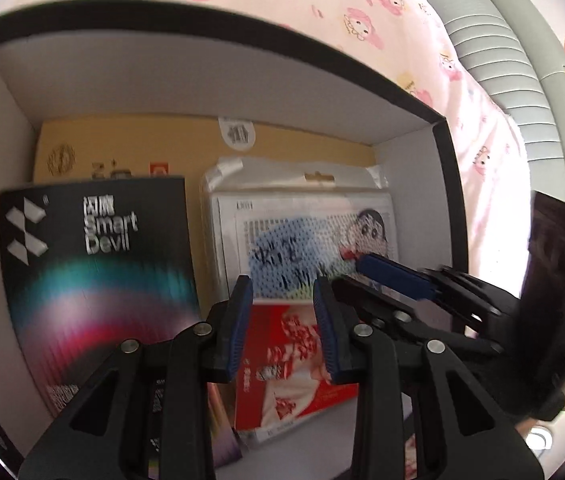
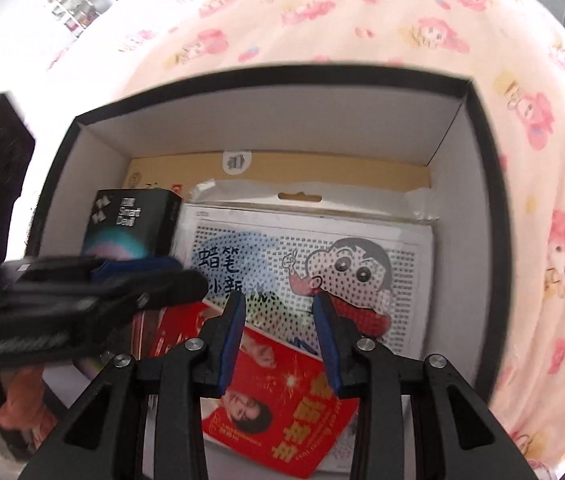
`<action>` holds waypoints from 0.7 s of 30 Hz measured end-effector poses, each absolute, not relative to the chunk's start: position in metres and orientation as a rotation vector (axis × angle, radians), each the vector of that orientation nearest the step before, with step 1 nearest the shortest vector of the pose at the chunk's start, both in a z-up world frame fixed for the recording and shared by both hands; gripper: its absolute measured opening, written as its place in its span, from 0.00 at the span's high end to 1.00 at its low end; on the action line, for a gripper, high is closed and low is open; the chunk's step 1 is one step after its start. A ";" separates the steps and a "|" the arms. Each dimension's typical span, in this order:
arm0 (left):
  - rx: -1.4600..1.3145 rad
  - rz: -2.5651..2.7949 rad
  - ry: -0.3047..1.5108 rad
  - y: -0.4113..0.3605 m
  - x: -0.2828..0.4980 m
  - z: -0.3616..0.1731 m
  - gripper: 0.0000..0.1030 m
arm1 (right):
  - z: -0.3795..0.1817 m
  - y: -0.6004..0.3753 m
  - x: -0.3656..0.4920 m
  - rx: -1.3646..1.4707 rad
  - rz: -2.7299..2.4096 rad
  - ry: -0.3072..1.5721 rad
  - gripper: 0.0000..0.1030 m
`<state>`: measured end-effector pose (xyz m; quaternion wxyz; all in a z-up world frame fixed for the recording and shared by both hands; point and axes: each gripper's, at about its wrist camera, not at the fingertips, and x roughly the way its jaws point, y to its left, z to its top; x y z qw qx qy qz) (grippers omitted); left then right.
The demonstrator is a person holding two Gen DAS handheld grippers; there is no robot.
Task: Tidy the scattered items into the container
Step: 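Lower the red envelope into the box beside the bead-art kit and open both tools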
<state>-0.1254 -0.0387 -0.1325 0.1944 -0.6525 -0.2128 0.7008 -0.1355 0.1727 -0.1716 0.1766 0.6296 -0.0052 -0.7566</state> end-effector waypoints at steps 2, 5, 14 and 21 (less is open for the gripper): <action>-1.828 1.963 -0.590 -0.041 -0.120 -0.132 0.70 | -0.176 0.170 -0.132 1.785 -2.115 -0.034 0.69; -1.832 1.946 -0.625 -0.049 -0.114 -0.132 0.70 | -0.176 0.167 -0.122 1.787 -2.076 -0.046 0.69; -1.816 1.925 -0.679 -0.072 -0.082 -0.127 0.70 | -0.158 0.182 -0.094 1.766 -2.104 -0.142 0.69; -1.815 1.987 -0.700 -0.093 -0.068 -0.121 0.69 | -0.130 0.193 -0.101 1.674 -2.196 -0.152 0.69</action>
